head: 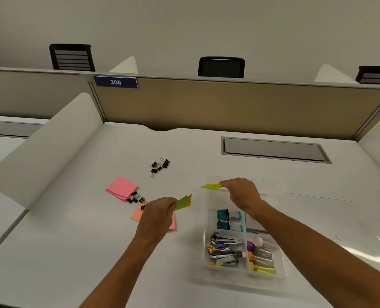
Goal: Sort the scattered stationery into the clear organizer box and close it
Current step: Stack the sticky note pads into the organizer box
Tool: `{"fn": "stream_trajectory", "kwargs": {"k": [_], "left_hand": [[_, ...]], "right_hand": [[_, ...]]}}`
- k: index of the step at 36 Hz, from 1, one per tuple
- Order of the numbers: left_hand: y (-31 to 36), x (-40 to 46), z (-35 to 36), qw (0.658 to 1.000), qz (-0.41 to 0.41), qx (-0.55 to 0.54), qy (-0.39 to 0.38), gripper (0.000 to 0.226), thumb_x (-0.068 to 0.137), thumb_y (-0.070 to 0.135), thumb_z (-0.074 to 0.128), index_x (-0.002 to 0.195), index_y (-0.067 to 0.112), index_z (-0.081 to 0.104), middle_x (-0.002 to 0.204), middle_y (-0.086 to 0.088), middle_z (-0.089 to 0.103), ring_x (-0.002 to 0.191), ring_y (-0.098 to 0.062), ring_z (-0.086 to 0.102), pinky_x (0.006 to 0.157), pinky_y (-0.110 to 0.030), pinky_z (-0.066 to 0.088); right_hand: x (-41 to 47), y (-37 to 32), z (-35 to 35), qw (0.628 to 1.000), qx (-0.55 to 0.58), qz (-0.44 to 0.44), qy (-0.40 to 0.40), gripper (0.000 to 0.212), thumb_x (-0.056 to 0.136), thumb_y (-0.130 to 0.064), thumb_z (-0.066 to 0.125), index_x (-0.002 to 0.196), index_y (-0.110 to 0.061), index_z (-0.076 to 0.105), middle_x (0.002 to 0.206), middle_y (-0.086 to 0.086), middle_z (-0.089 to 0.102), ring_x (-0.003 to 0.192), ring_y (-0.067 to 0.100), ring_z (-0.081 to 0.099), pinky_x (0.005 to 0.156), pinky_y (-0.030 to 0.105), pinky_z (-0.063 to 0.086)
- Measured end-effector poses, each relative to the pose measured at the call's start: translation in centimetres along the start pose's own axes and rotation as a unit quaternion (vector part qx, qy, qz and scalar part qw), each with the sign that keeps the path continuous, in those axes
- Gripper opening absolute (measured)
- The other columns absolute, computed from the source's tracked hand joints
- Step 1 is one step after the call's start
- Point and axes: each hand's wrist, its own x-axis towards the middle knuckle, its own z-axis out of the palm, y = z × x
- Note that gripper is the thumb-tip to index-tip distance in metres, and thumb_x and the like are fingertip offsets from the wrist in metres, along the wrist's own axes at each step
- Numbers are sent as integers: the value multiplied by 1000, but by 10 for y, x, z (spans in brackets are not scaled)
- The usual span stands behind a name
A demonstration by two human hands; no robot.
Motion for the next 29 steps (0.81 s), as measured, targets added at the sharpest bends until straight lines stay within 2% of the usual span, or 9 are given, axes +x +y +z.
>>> {"fn": "stream_trajectory", "kwargs": {"k": [6, 10, 14, 16, 19, 23, 26, 29], "left_hand": [[-3, -4, 0, 999, -32, 5, -10, 14, 92, 8, 60, 96, 11, 73, 82, 1, 72, 70, -16, 62, 65, -22, 39], [-3, -5, 2, 999, -39, -4, -17, 14, 93, 9, 59, 97, 10, 72, 82, 0, 72, 71, -16, 63, 66, -22, 39], [-1, -6, 5, 999, -38, -17, -28, 14, 93, 11, 58, 97, 12, 72, 84, 1, 72, 73, -17, 63, 67, -30, 48], [0, -6, 6, 999, -37, -19, -32, 14, 93, 11, 59, 98, 12, 72, 85, 1, 72, 74, -17, 64, 68, -29, 48], [1, -6, 6, 999, -38, -18, -31, 15, 93, 11, 59, 100, 11, 72, 86, 1, 73, 74, -16, 64, 68, -25, 46], [-1, -6, 5, 999, -38, -16, -29, 14, 93, 11, 59, 99, 12, 72, 86, 1, 73, 74, -16, 64, 68, -26, 46], [-2, -6, 4, 999, -40, -20, -28, 15, 94, 11, 58, 98, 12, 72, 85, 1, 72, 73, -16, 63, 68, -28, 47], [-1, -5, 4, 999, -34, -21, -19, 13, 93, 10, 59, 97, 10, 72, 83, -1, 72, 72, -18, 64, 66, -28, 46]], "right_hand": [[1, 0, -1, 997, -73, 28, -20, 26, 96, -11, 48, 111, -21, 67, 87, 3, 70, 73, 23, 65, 62, 30, 48], [2, -12, -3, 991, -109, 56, -49, 19, 92, -4, 53, 95, -15, 68, 80, 1, 66, 62, 20, 51, 56, 29, 40], [2, -26, -6, 987, -127, 54, -78, 21, 90, 4, 53, 92, -12, 67, 65, 0, 46, 64, 21, 48, 59, 30, 38], [3, -29, -3, 987, -123, 48, -88, 20, 87, 6, 55, 95, -10, 66, 70, 2, 49, 68, 22, 52, 60, 31, 39], [3, -29, 3, 989, -99, 49, -100, 25, 84, 6, 60, 103, -9, 63, 95, 7, 63, 86, 27, 63, 64, 32, 40], [5, -23, -3, 991, -77, 65, -92, 26, 85, 3, 60, 107, -11, 62, 103, 7, 64, 95, 28, 64, 68, 32, 43], [7, -15, -5, 994, -62, 66, -53, 24, 85, 2, 58, 105, -12, 63, 96, 8, 65, 86, 28, 64, 63, 31, 41], [10, -7, 1, 998, -30, 45, -17, 32, 84, 5, 50, 104, -16, 65, 85, 9, 65, 70, 28, 57, 59, 31, 40]]}}
